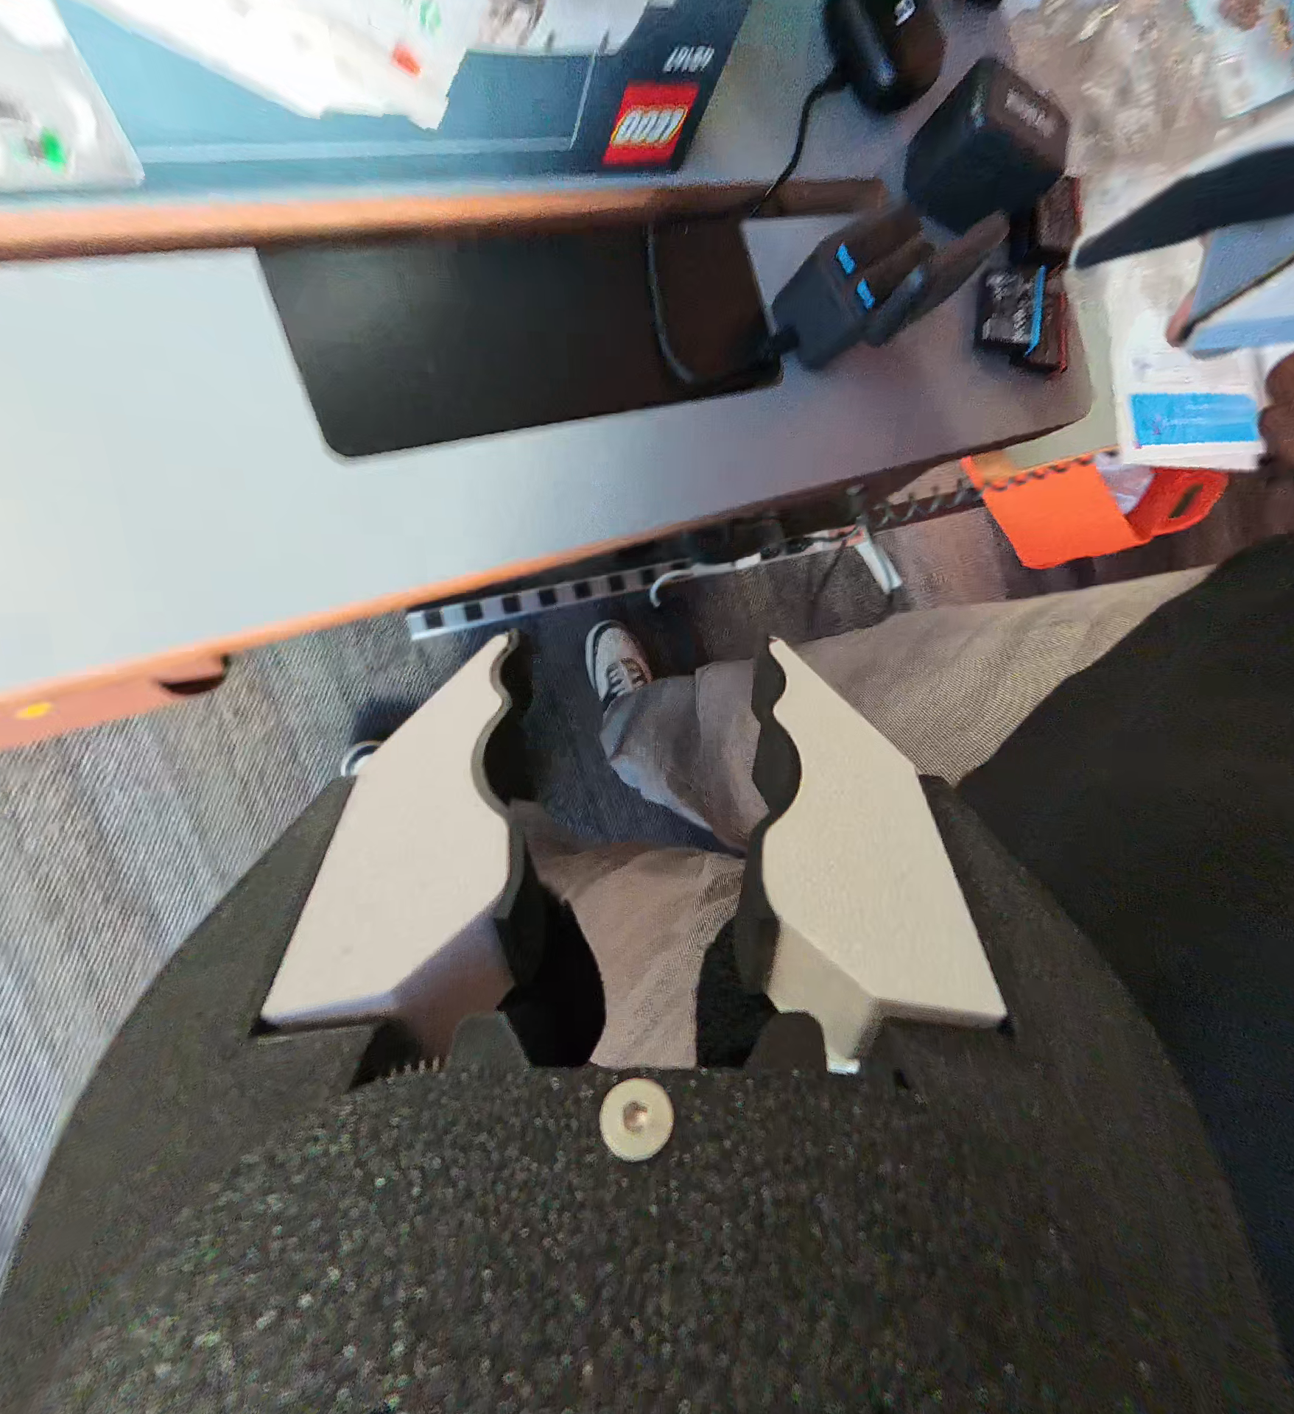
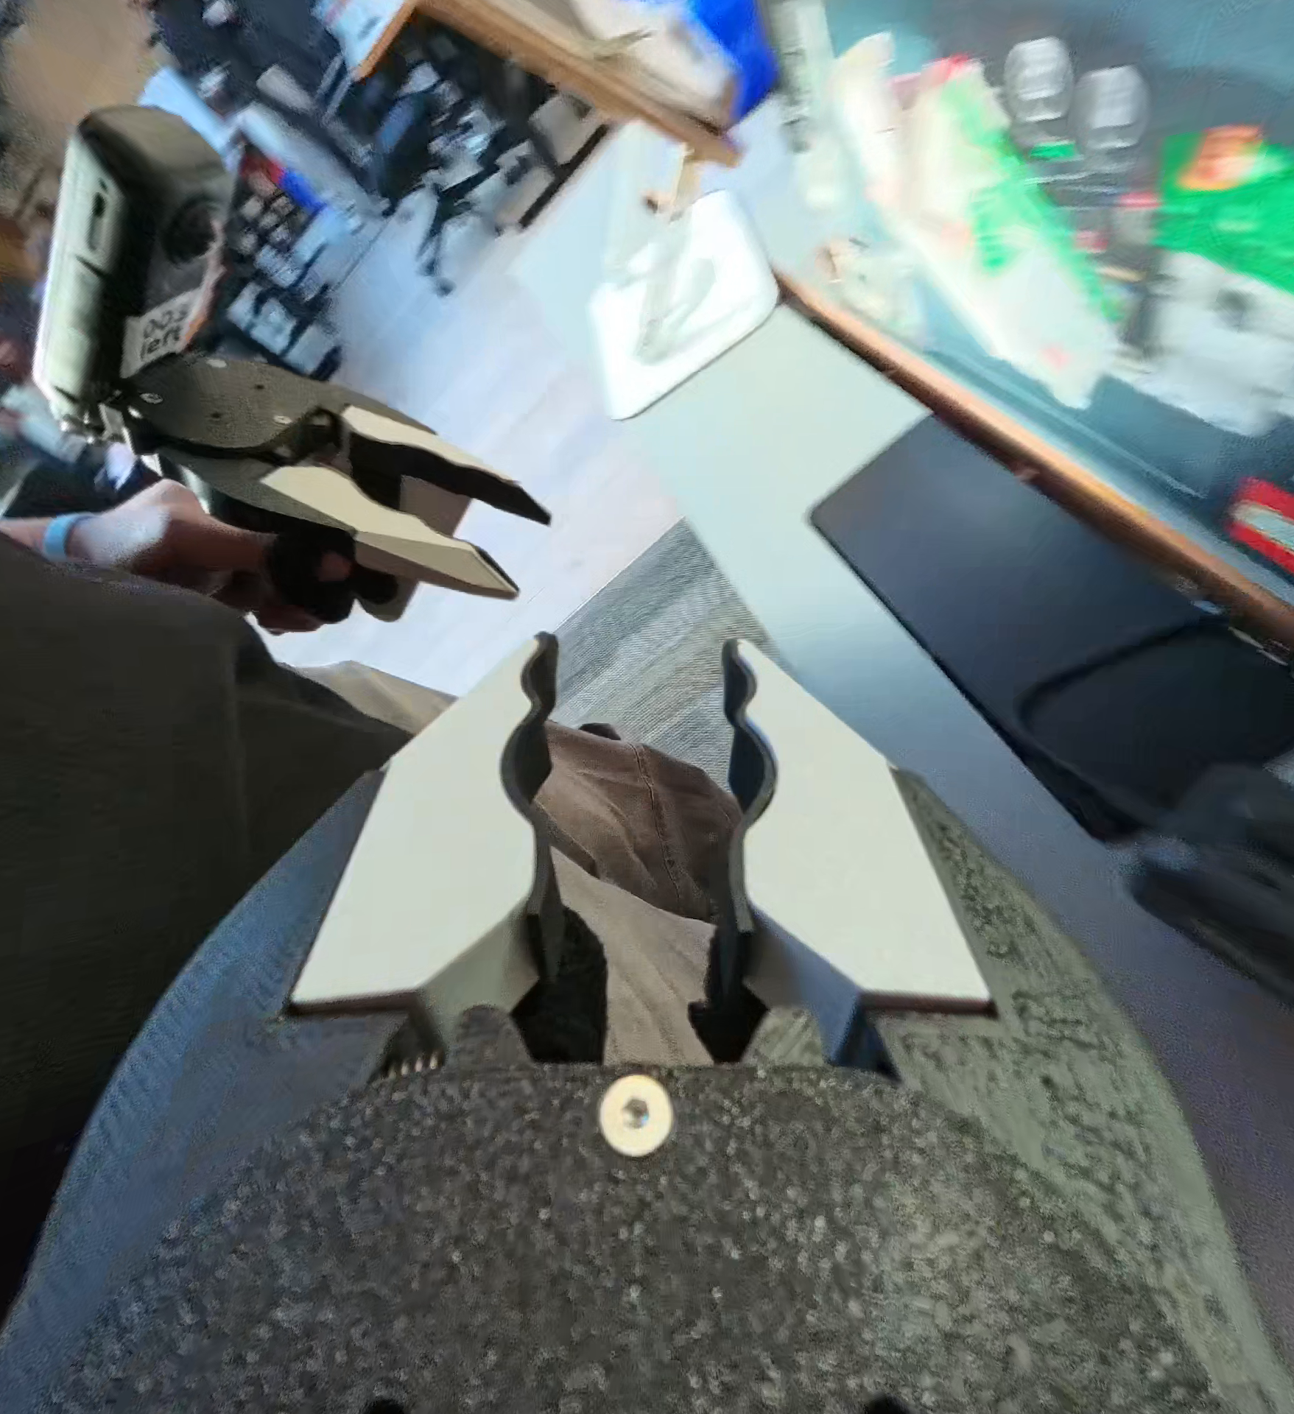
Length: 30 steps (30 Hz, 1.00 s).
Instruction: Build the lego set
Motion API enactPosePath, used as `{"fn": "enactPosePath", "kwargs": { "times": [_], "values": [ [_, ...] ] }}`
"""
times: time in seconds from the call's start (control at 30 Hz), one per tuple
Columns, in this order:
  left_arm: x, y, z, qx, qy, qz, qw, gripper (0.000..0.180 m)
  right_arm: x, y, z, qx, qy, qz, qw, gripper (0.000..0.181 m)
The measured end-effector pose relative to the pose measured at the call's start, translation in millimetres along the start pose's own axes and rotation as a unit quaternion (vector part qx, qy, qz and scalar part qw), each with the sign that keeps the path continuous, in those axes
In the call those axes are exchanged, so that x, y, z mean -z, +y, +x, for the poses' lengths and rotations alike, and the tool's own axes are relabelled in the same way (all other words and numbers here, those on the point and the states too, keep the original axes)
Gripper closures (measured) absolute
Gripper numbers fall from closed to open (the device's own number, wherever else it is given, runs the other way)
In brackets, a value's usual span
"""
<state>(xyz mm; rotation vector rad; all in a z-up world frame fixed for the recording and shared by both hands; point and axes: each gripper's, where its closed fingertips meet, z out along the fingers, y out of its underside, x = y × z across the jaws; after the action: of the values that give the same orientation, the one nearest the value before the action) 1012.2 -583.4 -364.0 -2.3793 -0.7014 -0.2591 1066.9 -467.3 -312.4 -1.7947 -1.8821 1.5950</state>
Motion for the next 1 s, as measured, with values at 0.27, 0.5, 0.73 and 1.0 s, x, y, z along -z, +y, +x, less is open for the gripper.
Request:
{"fn": "enactPosePath", "kwargs": {
  "times": [0.27,0.5,0.73,1.0],
  "values": [
    [95.8,76.8,-33.5,0.074,-0.145,0.076,0.984,0.128,-86.8,-3.9,-89.0,0.201,-0.120,-0.072,0.970,0.129],
    [222.0,158.6,-115.7,0.118,-0.290,0.161,0.936,0.127,-204.0,0.6,-177.0,0.300,-0.173,-0.166,0.923,0.121],
    [347.9,235.5,-190.9,0.183,-0.360,0.244,0.882,0.130,-325.8,-3.1,-326.6,0.377,-0.244,-0.204,0.870,0.125],
    [455.3,257.7,-320.5,0.197,-0.433,0.284,0.832,0.114,-468.7,-34.5,-424.4,0.420,-0.290,-0.203,0.836,0.120]
  ]
}}
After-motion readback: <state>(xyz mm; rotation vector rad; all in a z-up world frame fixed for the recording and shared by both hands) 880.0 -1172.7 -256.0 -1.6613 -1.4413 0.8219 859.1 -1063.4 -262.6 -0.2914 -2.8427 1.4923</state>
